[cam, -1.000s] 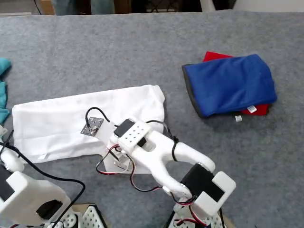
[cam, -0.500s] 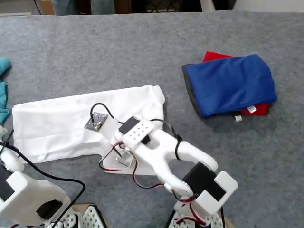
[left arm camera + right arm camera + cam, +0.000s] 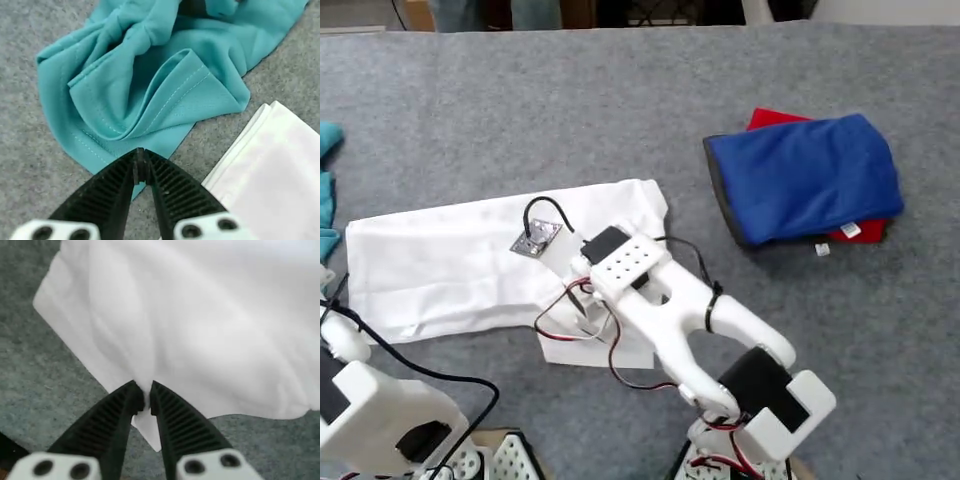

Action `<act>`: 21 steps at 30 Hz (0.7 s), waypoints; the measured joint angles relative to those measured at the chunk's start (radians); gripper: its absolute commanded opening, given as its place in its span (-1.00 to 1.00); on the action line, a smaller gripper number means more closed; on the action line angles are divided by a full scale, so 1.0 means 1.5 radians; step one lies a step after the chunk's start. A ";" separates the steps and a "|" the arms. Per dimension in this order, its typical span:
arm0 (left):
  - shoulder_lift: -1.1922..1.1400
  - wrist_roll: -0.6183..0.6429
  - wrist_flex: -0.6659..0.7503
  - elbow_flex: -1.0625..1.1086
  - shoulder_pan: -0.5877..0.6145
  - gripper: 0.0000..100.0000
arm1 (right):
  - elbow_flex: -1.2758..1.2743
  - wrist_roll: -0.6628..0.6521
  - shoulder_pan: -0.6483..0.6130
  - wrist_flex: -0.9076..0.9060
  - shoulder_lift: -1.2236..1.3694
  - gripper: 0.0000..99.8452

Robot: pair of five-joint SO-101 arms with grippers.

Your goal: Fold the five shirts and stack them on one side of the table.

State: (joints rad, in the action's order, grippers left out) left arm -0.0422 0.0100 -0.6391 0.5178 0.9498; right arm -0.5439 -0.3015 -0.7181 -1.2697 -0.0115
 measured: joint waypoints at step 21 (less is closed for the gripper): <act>0.000 0.000 0.000 0.000 0.000 -0.94 | -0.001 0.000 -0.080 -0.033 0.024 -0.82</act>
State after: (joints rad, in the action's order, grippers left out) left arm -0.0422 0.0100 -0.6391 0.5178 0.9498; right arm -0.5455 -0.3015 -0.8378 -1.3188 0.0238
